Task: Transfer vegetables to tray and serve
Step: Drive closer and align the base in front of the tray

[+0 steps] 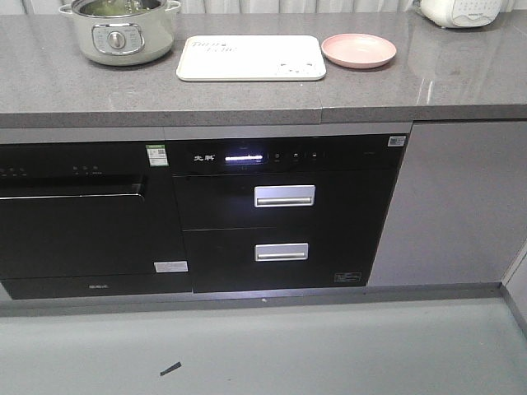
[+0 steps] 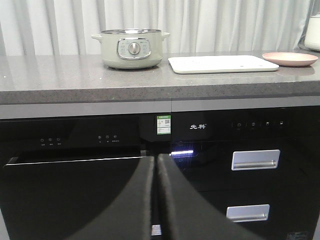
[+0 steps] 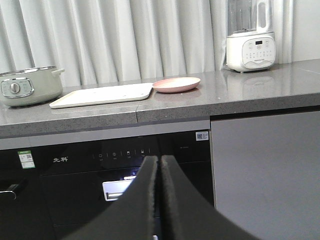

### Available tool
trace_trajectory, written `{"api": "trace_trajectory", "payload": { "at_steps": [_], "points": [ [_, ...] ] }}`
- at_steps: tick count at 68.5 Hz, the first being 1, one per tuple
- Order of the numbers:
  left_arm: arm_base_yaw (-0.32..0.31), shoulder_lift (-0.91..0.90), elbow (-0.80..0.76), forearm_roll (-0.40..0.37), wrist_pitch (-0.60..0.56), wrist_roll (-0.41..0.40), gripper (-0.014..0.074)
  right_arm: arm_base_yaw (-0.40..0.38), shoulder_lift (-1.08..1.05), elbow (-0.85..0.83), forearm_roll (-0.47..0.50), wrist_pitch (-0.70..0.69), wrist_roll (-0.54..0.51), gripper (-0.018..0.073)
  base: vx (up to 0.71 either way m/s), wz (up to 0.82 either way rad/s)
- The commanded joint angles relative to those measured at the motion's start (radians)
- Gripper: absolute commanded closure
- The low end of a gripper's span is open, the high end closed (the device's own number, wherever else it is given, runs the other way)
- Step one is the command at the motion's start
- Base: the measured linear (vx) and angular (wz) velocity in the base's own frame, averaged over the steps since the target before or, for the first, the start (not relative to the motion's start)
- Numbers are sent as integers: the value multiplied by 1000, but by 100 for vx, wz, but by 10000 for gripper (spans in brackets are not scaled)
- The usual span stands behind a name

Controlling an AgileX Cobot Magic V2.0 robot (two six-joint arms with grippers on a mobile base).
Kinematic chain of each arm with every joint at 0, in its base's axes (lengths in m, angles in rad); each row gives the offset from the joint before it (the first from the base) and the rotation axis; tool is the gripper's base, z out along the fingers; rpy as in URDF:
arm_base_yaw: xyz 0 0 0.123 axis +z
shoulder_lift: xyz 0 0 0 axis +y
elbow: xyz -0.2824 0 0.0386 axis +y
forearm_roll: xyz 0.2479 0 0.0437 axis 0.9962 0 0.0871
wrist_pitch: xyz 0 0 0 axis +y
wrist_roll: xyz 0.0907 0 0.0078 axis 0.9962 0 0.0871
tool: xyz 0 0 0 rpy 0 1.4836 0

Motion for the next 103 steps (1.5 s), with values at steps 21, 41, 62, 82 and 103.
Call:
{"api": "trace_trajectory", "payload": {
  "at_steps": [21,41,62,82,103],
  "points": [
    [1,-15,27,-1,-73,-2,602,-7,-5,15,-12,-77,-5,561,7,-2],
    [1,-15,27,-1,-73,-2,602,-7,-5,15,-12,-77,-5,561,6,0],
    [1,-15,27,-1,-73,-2,602,-7,-5,15,-12,-77,-5,561,5,-1],
    [1,-15,27,-1,-73,-2,602,-7,-5,15,-12,-77,-5,561,5,0],
    [1,-15,27,-1,-73,-2,602,-7,-5,15,-12,-77,-5,561,5,1]
  ]
}}
